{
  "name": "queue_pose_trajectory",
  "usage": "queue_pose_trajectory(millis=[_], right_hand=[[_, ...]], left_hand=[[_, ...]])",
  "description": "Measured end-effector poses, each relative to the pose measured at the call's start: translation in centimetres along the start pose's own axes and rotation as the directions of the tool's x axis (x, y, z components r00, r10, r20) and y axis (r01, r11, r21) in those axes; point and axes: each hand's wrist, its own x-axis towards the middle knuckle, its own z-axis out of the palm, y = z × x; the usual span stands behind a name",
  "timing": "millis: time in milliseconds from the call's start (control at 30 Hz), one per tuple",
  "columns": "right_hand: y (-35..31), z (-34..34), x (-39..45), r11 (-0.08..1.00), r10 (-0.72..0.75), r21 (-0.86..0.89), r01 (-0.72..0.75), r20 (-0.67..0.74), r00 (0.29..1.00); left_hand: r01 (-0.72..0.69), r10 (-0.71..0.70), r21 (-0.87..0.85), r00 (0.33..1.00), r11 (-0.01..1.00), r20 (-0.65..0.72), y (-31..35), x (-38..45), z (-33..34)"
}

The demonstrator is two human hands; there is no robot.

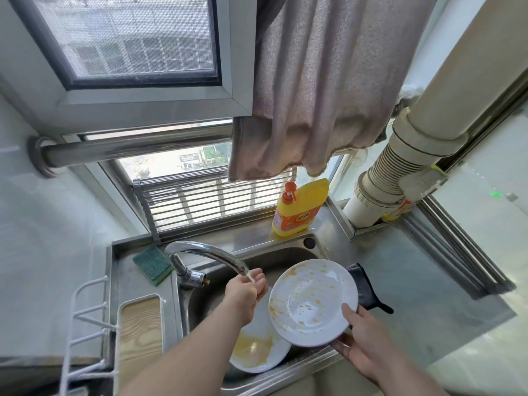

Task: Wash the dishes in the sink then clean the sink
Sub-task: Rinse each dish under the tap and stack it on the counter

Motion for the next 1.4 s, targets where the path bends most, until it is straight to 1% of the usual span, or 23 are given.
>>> queue_pose_trajectory(millis=[67, 100, 200, 267, 300, 367, 433, 533, 567, 633, 700, 767, 833, 867, 967, 1033, 1100, 1200, 1267, 1300, 1400], right_hand=[[0.2, 0.0, 0.1, 1.000, 0.002, -0.004, -0.002, -0.002, 1.000], [0.2, 0.1, 0.1, 1.000, 0.003, -0.008, -0.003, -0.002, 1.000], [0.4, 0.2, 0.2, 1.000, 0.002, -0.022, -0.002, -0.002, 1.000], [0.4, 0.2, 0.2, 1.000, 0.002, -0.031, -0.002, -0.006, 1.000], [0.4, 0.2, 0.2, 0.999, 0.001, -0.035, -0.001, -0.007, 1.000], [0.4, 0.3, 0.3, 0.999, 0.003, -0.041, -0.003, -0.009, 1.000], [0.5, 0.4, 0.3, 0.999, 0.002, -0.044, -0.003, -0.008, 1.000], [0.6, 0.6, 0.2, 0.999, -0.001, -0.043, 0.001, -0.007, 1.000], [0.7, 0.6, 0.2, 0.999, -0.001, -0.044, 0.001, -0.006, 1.000], [0.7, 0.8, 0.2, 0.999, -0.001, -0.051, 0.000, -0.006, 1.000], [0.7, 0.9, 0.4, 0.998, 0.001, -0.065, -0.001, 0.001, 1.000], [0.7, 1.2, 1.1, 0.997, 0.001, -0.071, -0.001, 0.006, 1.000], [0.6, 1.6, 2.3, 0.997, 0.012, -0.079, -0.011, 0.010, 1.000], [0.5, 1.9, 3.1, 0.996, 0.015, -0.093, -0.014, 0.012, 1.000], [-0.1, 3.1, 5.3, 0.987, 0.019, -0.158, -0.014, 0.036, 0.999], [-0.3, 4.0, 7.1, 0.980, 0.044, -0.198, -0.030, 0.065, 0.997], [-0.3, 5.0, 8.9, 0.969, 0.066, -0.243, -0.040, 0.099, 0.993], [0.0, 6.6, 11.6, 0.938, 0.053, -0.348, -0.011, 0.112, 0.992], [0.0, 7.6, 12.8, 0.899, 0.010, -0.435, 0.051, 0.137, 0.990], [0.0, 8.0, 13.1, 0.884, -0.011, -0.461, 0.082, 0.154, 0.988], [-0.3, 8.8, 13.6, 0.836, -0.013, -0.540, 0.102, 0.166, 0.986]], left_hand=[[0.016, -0.015, 0.114, 1.000, 0.993, -0.013, -0.2, -0.1, -0.3], [0.034, -0.031, 0.141, 0.999, 0.989, -0.023, -0.3, 0.0, -0.4], [0.123, -0.120, 0.111, 0.992, 0.986, -0.031, 0.2, -0.4, -0.5], [0.155, -0.156, 0.082, 0.988, 0.985, 0.001, 0.4, -0.7, -0.2], [0.148, -0.149, 0.050, 0.989, 0.988, 0.020, 0.4, -0.9, 0.0], [0.076, -0.076, 0.004, 0.996, 0.997, 0.057, 0.3, -0.8, 0.0], [0.008, -0.009, 0.006, 0.997, 1.000, 0.083, 0.1, -0.8, -0.3], [-0.006, 0.000, 0.086, 0.998, 0.996, 0.066, 0.2, -1.2, -0.3], [0.008, -0.012, 0.112, 1.000, 0.994, 0.029, 0.3, -1.3, -0.2], [0.080, -0.074, 0.133, 0.996, 0.988, -0.048, 0.3, -0.8, -0.5], [0.111, -0.108, 0.159, 0.994, 0.981, -0.025, 0.5, -0.7, -0.5], [0.049, -0.055, 0.233, 0.998, 0.971, 0.017, 0.4, -0.6, -0.5], [0.007, -0.008, 0.305, 1.000, 0.952, 0.002, 0.8, -0.9, -0.4], [-0.013, 0.011, 0.307, 1.000, 0.951, 0.007, 0.8, -0.9, -0.4], [-0.040, 0.033, 0.192, 0.999, 0.981, 0.039, 1.0, -1.0, -0.7], [-0.063, 0.056, 0.177, 0.997, 0.982, 0.045, 0.9, -1.2, -1.1], [-0.066, 0.070, 0.238, 0.998, 0.969, -0.006, 1.1, -1.3, -1.2], [-0.005, 0.033, 0.353, 0.997, 0.936, -0.075, 1.3, -1.1, -1.6], [-0.003, 0.068, 0.472, 0.990, 0.882, -0.120, 1.1, -1.2, -2.0], [-0.028, 0.094, 0.500, 0.990, 0.866, -0.108, 0.9, -1.4, -2.2], [-0.090, 0.136, 0.453, 0.988, 0.887, -0.070, 0.7, -2.0, -3.0]])
